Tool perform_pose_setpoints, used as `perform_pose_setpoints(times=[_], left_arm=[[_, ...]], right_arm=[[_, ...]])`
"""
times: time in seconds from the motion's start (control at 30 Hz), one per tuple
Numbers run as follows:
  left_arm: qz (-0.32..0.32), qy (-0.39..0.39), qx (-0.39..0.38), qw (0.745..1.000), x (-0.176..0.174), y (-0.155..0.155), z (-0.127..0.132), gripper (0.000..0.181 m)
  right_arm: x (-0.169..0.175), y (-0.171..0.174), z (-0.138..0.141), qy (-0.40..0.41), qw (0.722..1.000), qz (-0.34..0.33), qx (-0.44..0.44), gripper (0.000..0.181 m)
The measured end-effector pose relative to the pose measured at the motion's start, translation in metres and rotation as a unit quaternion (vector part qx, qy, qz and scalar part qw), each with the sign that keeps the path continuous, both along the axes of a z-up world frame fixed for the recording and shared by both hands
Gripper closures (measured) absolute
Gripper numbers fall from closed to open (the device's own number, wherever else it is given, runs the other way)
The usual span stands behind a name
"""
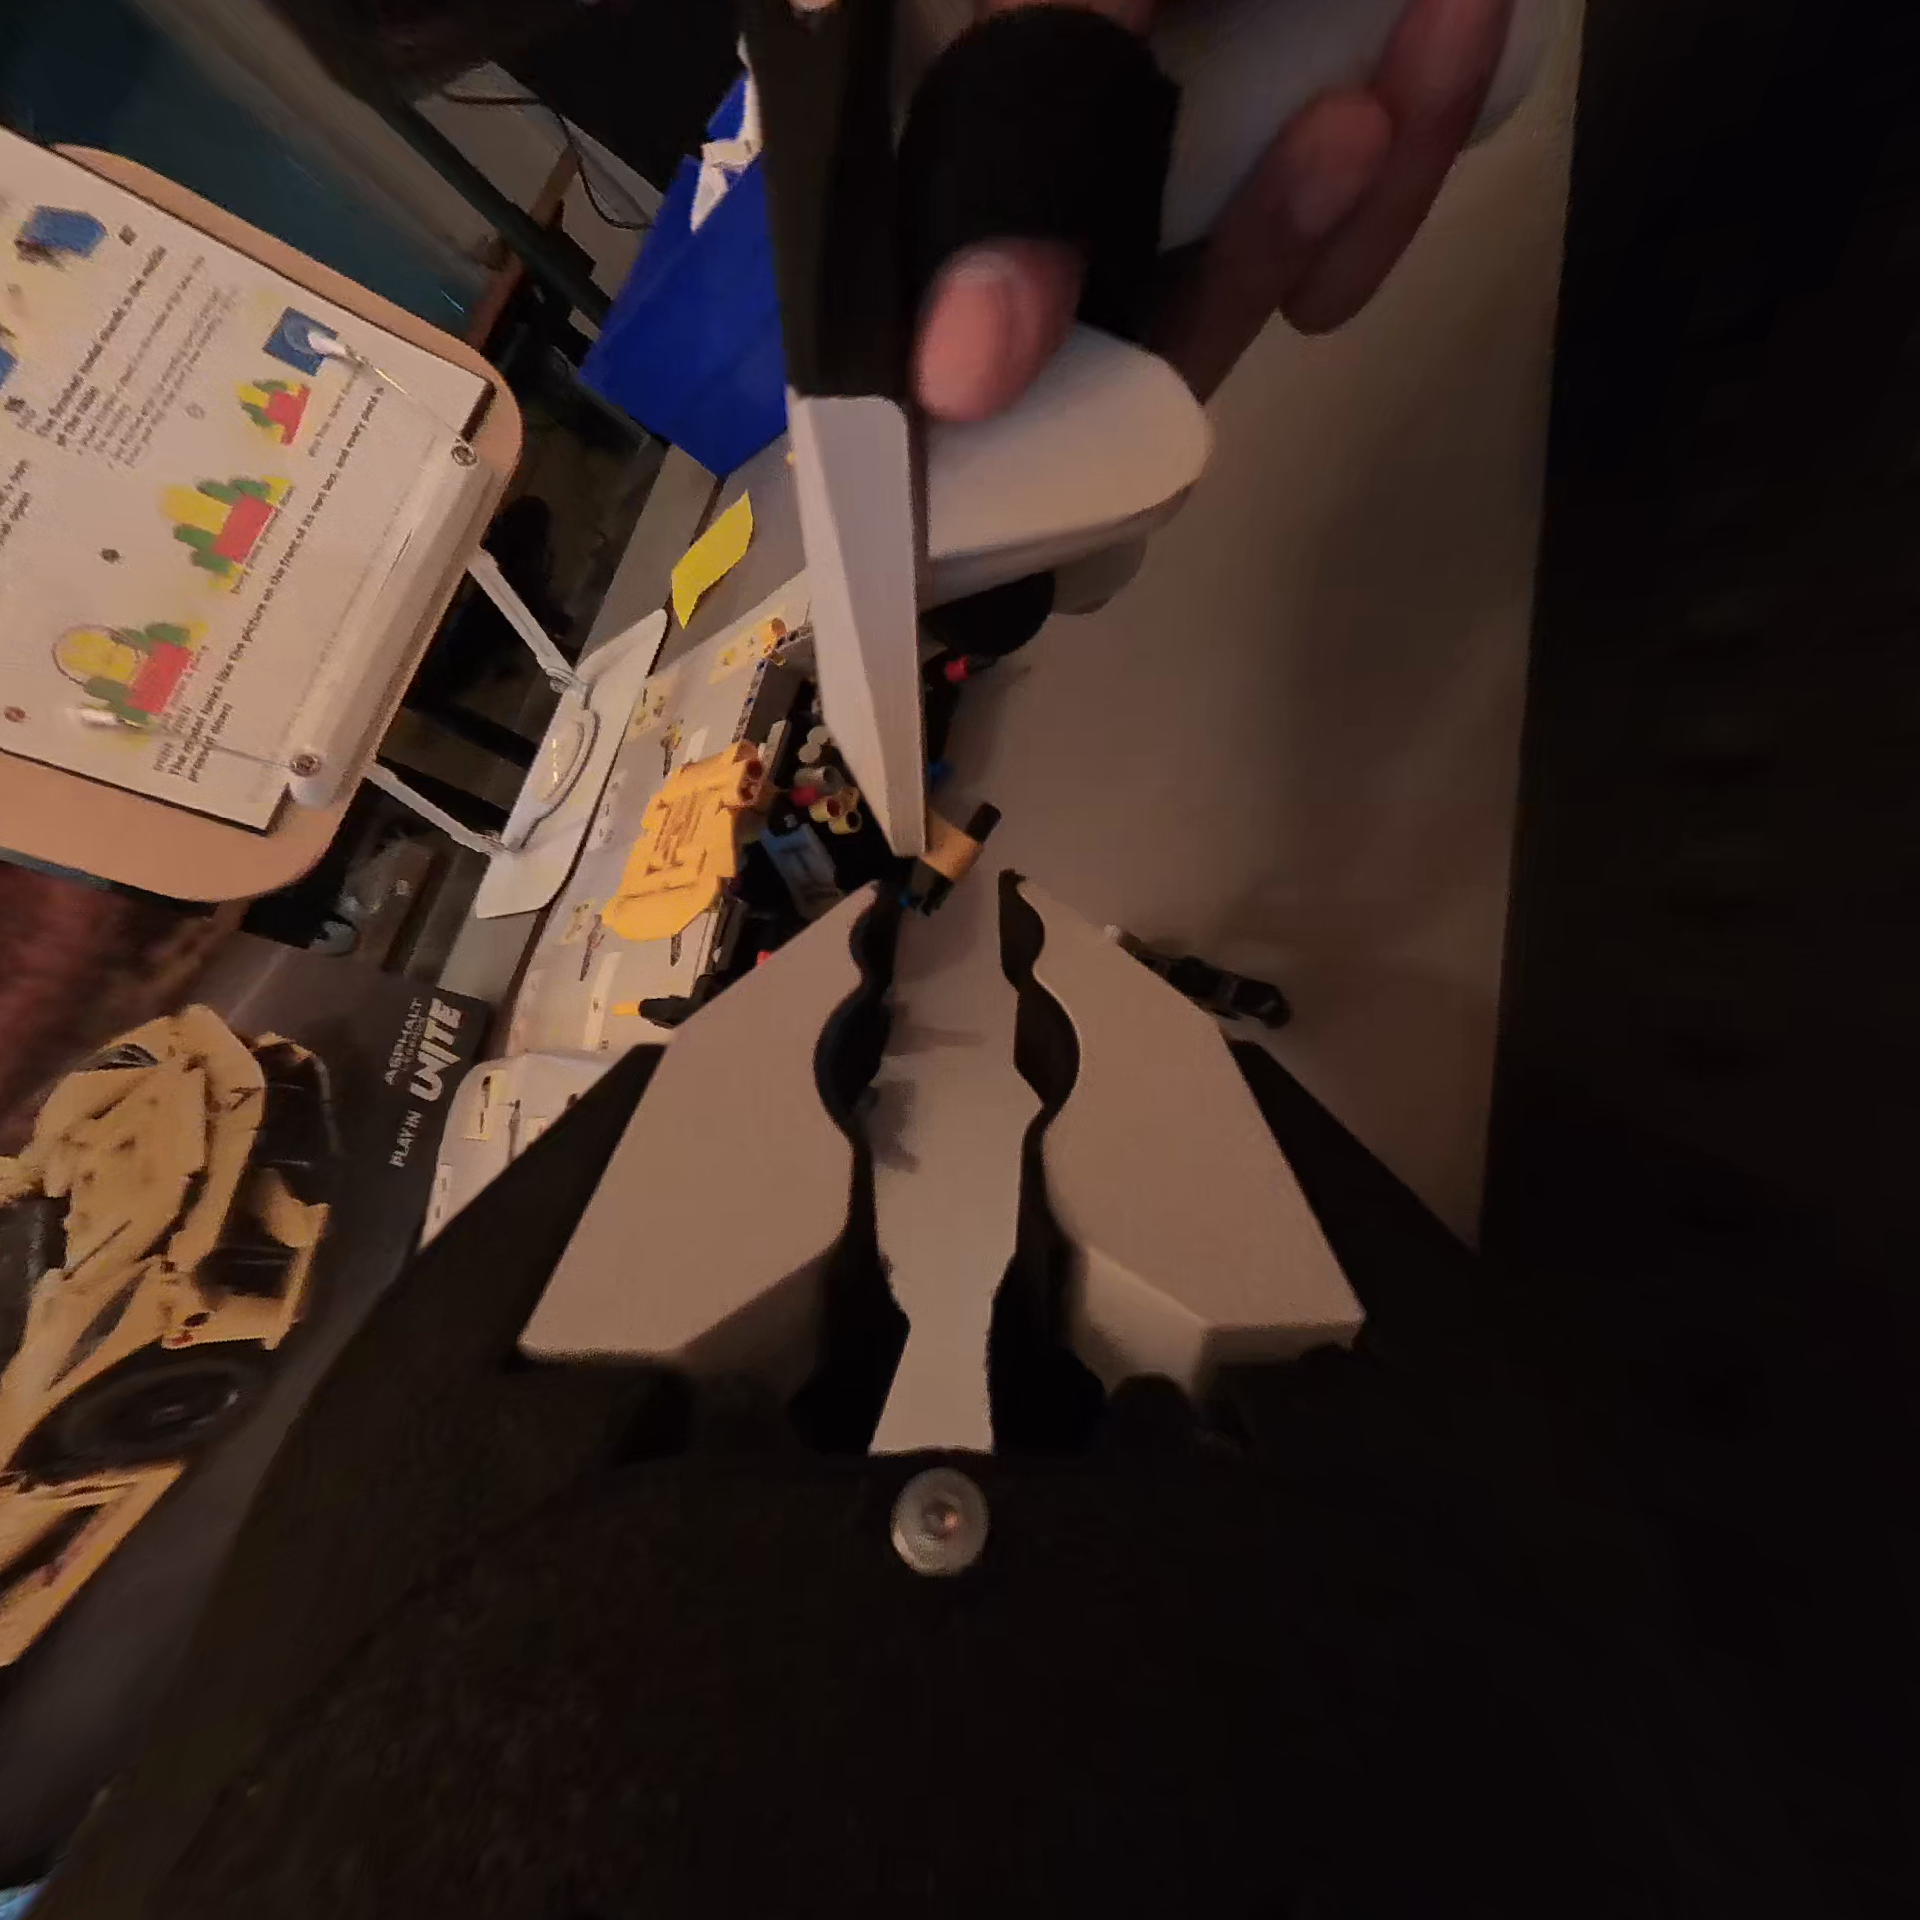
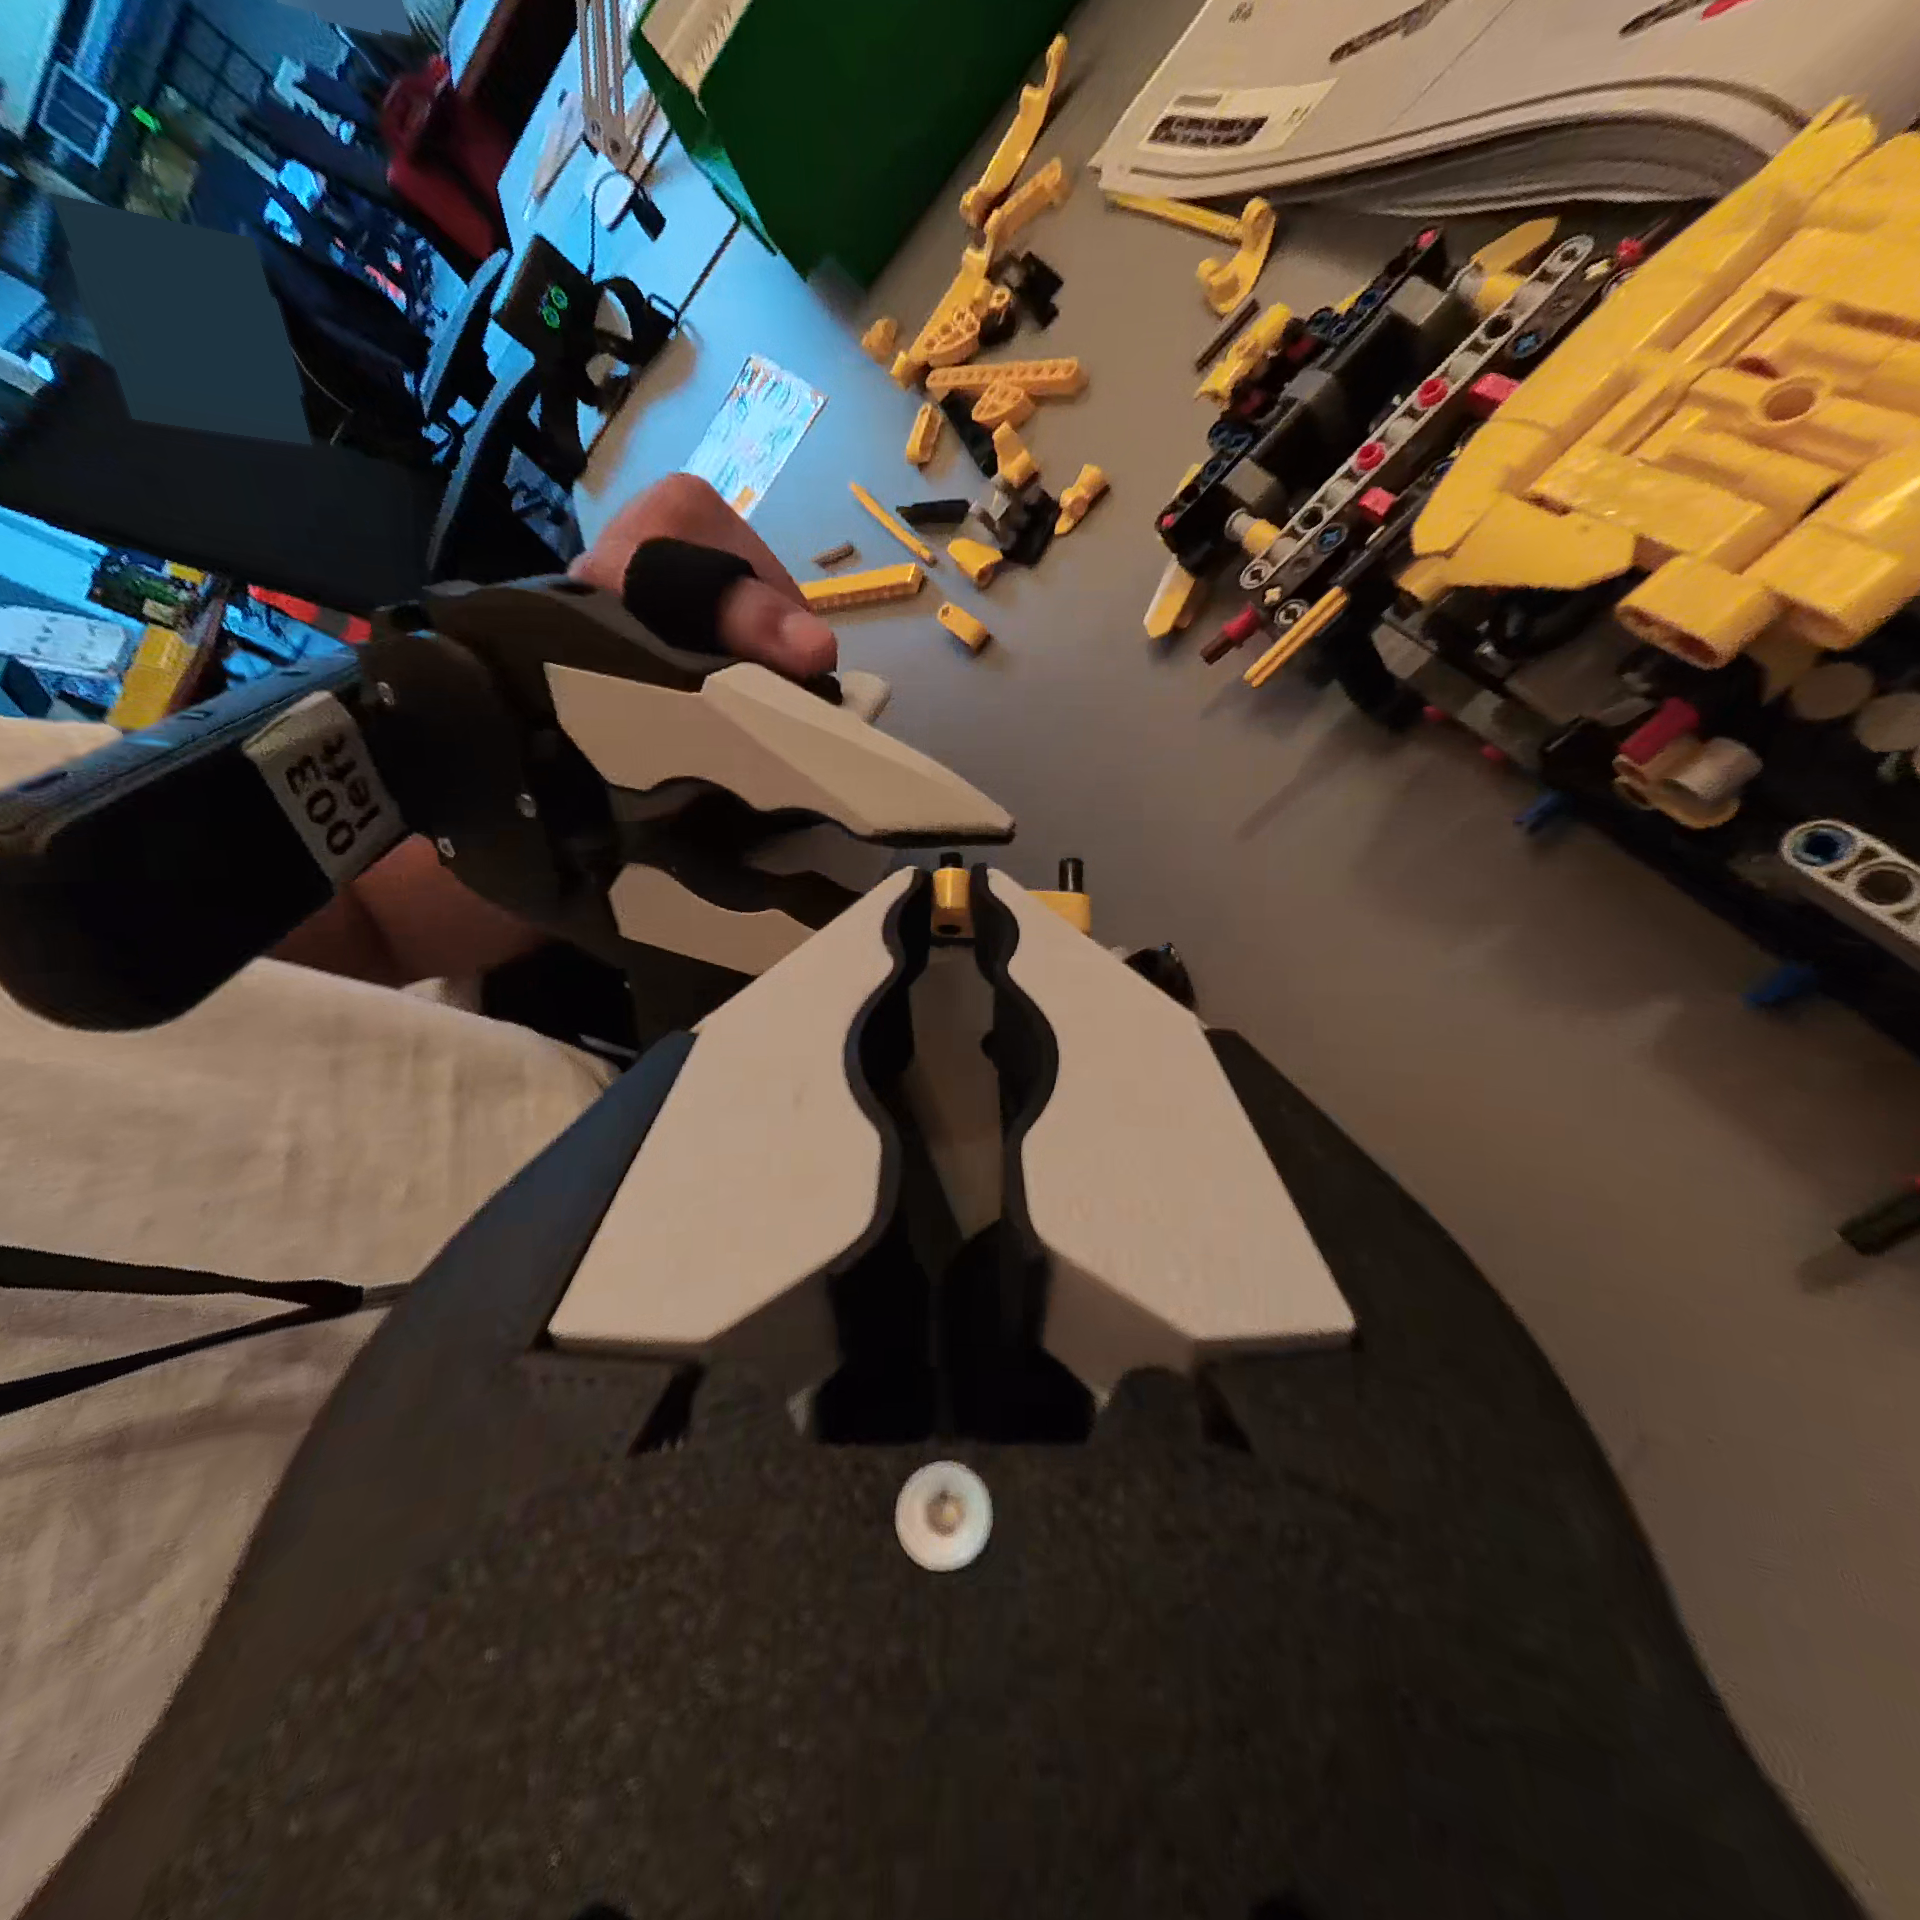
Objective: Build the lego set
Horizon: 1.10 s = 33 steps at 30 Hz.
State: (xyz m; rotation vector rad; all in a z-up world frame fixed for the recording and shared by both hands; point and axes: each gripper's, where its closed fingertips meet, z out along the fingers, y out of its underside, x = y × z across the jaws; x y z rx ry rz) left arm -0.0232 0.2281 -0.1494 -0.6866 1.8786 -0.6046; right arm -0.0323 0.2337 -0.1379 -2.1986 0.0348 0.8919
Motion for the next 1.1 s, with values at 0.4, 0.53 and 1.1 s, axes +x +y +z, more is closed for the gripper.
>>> perform_pose_setpoints(times=[0.4,0.53,1.1], left_arm=[[0.062,-0.034,-0.085,0.994,0.007,0.016,0.02,0.177],[0.09,-0.072,-0.161,0.98,0.008,0.022,0.042,0.177],[0.104,-0.102,-0.2,0.969,0.007,0.016,0.053,0.176]], right_arm=[[0.032,0.007,0.041,-0.031,0.977,-0.092,0.188,0.157],[0.03,0.013,0.033,-0.089,0.958,-0.147,0.228,0.139],[0.013,0.024,0.046,0.026,0.947,-0.18,0.264,0.151]])
